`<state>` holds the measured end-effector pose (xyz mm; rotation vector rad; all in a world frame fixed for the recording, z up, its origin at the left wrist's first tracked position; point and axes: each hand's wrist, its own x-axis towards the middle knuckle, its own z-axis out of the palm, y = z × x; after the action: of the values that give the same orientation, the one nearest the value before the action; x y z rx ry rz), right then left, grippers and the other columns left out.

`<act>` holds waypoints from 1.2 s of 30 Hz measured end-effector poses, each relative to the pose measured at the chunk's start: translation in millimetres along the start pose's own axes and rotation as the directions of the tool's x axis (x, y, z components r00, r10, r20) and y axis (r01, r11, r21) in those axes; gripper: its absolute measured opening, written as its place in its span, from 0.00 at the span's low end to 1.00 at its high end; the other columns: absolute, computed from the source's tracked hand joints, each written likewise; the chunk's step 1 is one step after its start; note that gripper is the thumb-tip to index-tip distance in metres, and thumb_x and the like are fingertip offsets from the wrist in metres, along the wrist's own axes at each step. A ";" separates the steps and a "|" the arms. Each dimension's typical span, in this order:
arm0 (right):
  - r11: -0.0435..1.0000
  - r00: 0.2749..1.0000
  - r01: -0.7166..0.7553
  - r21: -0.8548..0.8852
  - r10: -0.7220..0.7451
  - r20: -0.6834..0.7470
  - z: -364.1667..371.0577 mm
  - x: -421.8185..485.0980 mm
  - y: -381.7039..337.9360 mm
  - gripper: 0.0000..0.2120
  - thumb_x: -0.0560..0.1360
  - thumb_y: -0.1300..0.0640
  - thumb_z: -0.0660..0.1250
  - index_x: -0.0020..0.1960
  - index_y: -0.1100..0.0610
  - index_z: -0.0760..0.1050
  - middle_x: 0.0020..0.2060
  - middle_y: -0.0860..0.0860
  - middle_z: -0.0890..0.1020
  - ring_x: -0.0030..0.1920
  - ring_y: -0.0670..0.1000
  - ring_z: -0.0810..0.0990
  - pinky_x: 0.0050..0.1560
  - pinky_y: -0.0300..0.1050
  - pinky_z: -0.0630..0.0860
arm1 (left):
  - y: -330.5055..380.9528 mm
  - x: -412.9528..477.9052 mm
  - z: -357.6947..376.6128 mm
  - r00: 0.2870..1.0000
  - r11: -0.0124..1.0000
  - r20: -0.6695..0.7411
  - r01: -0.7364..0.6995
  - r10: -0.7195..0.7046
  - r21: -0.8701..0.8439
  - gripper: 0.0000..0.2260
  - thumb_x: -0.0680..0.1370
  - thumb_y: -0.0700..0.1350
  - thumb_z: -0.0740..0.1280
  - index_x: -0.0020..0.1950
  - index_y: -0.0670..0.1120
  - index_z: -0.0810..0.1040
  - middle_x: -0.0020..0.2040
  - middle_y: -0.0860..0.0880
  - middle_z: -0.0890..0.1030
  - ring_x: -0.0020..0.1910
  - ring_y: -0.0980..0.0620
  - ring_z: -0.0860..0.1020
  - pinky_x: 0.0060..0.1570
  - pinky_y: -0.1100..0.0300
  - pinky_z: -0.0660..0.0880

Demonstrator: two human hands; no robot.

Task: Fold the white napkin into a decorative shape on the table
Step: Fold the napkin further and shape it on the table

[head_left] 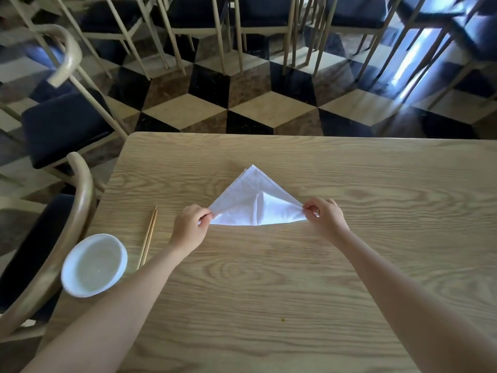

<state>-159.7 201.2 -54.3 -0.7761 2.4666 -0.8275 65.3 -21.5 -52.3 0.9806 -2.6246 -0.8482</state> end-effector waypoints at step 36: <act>0.962 0.946 0.094 -0.255 -0.166 -0.279 28.0 2.5 -9.9 0.07 0.74 0.61 0.59 0.49 0.60 0.73 0.47 0.56 0.77 0.48 0.61 0.74 0.51 0.53 0.68 | -3.7 13.8 17.1 0.952 0.921 -0.085 -0.258 0.294 0.291 0.13 0.77 0.42 0.60 0.58 0.40 0.75 0.55 0.41 0.80 0.53 0.39 0.78 0.54 0.47 0.70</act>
<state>-142.7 181.5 -69.0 -0.9711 2.8486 -0.7474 50.4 -25.2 -68.4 0.6681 -2.7280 -0.3466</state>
